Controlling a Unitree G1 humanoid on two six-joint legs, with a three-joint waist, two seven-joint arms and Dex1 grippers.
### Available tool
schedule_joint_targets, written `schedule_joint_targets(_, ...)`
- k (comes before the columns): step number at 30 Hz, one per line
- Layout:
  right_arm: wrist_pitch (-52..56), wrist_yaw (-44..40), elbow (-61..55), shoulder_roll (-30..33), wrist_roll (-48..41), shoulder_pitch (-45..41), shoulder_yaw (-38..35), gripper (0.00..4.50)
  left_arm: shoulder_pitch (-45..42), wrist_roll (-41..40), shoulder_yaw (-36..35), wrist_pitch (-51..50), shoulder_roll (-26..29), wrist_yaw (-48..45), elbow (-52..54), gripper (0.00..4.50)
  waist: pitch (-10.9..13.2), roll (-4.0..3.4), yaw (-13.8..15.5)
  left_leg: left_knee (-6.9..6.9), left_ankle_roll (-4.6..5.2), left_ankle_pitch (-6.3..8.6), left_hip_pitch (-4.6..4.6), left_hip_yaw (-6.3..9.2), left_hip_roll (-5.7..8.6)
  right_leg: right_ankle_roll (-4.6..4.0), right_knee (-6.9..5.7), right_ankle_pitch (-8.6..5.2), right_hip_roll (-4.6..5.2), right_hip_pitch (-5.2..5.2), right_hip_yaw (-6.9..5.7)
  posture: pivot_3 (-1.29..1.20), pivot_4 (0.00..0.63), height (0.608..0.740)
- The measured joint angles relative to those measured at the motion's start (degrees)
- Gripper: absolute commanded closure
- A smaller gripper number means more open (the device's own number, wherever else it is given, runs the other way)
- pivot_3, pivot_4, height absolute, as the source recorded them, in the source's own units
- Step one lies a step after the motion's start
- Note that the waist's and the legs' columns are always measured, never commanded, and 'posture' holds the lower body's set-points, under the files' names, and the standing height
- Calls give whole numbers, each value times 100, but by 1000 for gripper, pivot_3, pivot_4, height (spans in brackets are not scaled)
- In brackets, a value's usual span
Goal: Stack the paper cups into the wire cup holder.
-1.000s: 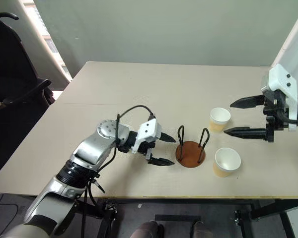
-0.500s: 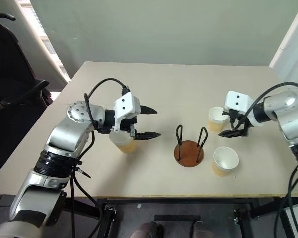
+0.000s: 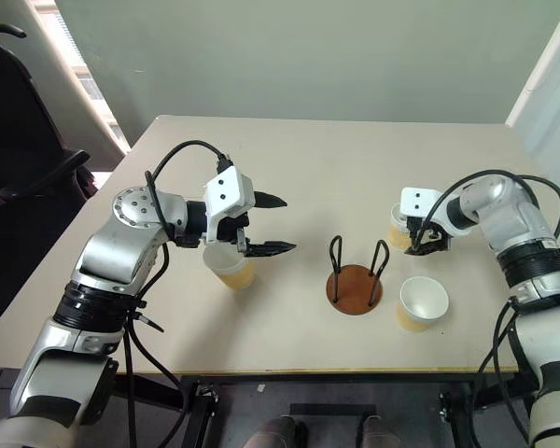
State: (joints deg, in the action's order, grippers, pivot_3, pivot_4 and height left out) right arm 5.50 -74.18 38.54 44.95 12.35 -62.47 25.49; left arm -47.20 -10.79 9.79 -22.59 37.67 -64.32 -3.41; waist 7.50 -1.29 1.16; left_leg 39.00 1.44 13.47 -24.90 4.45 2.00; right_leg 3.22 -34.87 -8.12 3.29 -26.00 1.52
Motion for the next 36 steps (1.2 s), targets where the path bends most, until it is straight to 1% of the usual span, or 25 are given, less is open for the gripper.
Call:
schedule_joint_targets(3,-176,0,238,-52,166,-87,3,2788,0,0,0,-2,0,18,0,0,0,0,5,0,-9,1,-1,0,-1,-3,1,-2,0,0,-1,0,150,740)
schedule_joint_targets(7,-271,-50,272,-54,248,-137,-7,4269,0,0,0,-2,-6,66,0,0,0,0,3,-1,-14,4,-1,1,-1,-7,1,-4,-1,0,-1,0,150,740)
schedule_joint_targets(8,-265,-110,244,-49,243,-136,-17,4473,0,0,0,-2,-7,69,0,0,0,0,3,-1,-15,4,-1,1,-1,-7,1,-4,-1,-1,-1,0,150,740)
schedule_joint_targets(11,-177,-349,-77,76,147,-133,-155,4473,0,-4,1,-1,-9,71,2,0,1,-1,4,-2,-19,4,-3,1,-1,-12,1,-7,-1,-3,-1,0,150,740)
schedule_joint_targets(14,144,-764,-860,364,-120,-138,-417,4473,2,-6,1,-1,-8,69,17,0,2,-2,5,-4,-25,5,-6,0,-2,-20,1,-13,-2,-4,-3,0,150,740)
schedule_joint_targets(17,894,-1370,-2227,712,-626,-184,-737,4473,40,-25,2,-6,-1,44,97,0,2,-2,-4,-8,-33,6,-5,0,-6,-36,4,-23,-9,-5,-3,0,150,740)
schedule_joint_targets(19,1429,-1633,-3034,858,-1013,-311,-844,4473,68,-36,8,-7,-3,-2,144,0,2,-2,-16,-9,-37,6,-4,1,-8,-40,3,-28,-12,-5,-3,0,150,740)
schedule_joint_targets(22,2290,-1783,-4294,1164,-1781,-558,-848,4473,125,-33,42,-7,-29,-30,172,0,2,-2,-17,-9,-39,5,-3,4,-10,-82,1,-57,-13,-4,-6,0,150,740)
schedule_joint_targets(24,2694,-1800,-4858,1258,-2130,-660,-847,4473,125,-33,51,-5,-80,-32,172,0,2,-1,-17,-4,-38,5,-2,5,-9,-84,1,-58,-12,0,-6,0,150,740)
schedule_joint_targets(27,2957,-1805,-5253,1271,-2346,-664,-828,4473,124,-28,87,3,-115,-39,171,0,3,-1,-17,4,-30,1,-2,5,-5,-81,-2,-56,-10,3,-3,0,150,740)
schedule_joint_targets(30,2955,-1806,-5395,1312,-2345,-606,-732,4473,124,-23,150,16,-147,-57,167,0,3,0,-15,6,-24,-3,0,7,-5,-80,-7,-52,-9,3,-4,0,150,740)
schedule_joint_targets(36,2380,-1806,-5296,1426,-2054,-228,-456,4473,123,-14,225,35,-165,-63,167,0,3,0,-16,4,-22,-5,1,7,-8,-69,-10,-45,-9,0,-4,0,150,740)
